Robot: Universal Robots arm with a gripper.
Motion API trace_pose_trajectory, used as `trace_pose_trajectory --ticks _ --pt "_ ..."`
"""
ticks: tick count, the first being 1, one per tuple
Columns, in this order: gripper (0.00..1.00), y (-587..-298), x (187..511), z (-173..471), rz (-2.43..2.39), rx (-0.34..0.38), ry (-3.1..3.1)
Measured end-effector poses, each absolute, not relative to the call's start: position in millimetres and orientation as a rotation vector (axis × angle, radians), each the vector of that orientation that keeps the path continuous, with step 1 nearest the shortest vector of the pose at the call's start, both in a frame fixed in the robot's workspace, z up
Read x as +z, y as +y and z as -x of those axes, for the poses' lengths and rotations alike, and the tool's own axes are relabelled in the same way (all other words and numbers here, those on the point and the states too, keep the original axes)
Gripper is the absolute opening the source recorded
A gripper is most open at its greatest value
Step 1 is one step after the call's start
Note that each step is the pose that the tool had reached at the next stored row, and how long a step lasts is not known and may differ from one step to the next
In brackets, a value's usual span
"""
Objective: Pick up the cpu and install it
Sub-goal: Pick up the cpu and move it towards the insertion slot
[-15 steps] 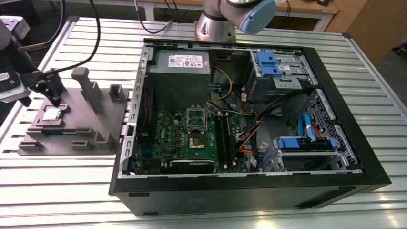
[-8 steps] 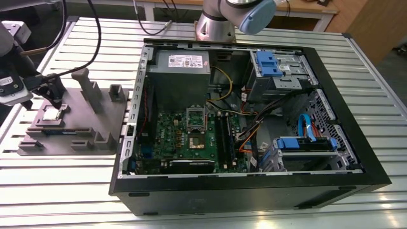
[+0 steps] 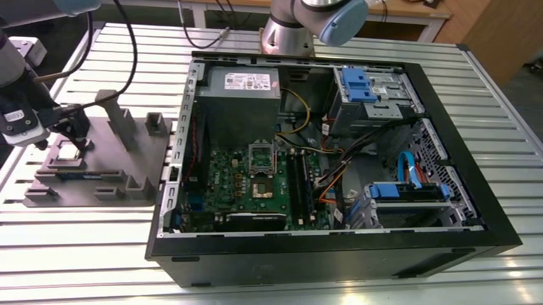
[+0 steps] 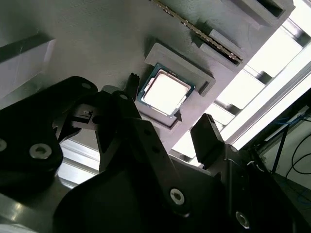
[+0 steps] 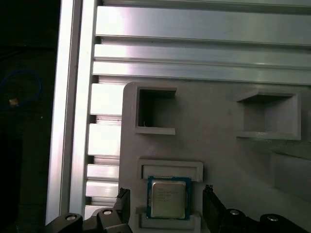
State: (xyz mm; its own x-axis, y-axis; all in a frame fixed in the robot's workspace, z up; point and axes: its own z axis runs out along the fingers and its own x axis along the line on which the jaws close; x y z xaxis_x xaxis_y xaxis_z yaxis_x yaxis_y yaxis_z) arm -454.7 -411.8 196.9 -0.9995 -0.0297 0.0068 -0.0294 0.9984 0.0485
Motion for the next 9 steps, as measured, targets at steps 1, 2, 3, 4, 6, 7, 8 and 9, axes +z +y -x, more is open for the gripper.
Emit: trace_pose_trajectory --ticks 1,2,3,4,6,7,8,9 --pt "0.69 -411.8 195.6 454.7 -0.046 -0.076 -3.133" --pt "0.69 -411.8 194.3 454.7 -0.045 -0.076 -3.133" --pt "0.69 -411.8 193.5 454.7 -0.045 -0.076 -3.133" --pt "0.69 -411.8 193.3 454.7 -0.045 -0.076 -3.133" --pt "0.69 -411.8 193.3 454.7 -0.045 -0.076 -3.133" --pt "0.69 -411.8 193.2 454.7 -0.045 -0.076 -3.133" --pt "0.69 -411.8 193.1 454.7 -0.044 -0.076 -3.133" --pt "0.69 -411.8 192.5 454.7 -0.041 -0.076 -3.133"
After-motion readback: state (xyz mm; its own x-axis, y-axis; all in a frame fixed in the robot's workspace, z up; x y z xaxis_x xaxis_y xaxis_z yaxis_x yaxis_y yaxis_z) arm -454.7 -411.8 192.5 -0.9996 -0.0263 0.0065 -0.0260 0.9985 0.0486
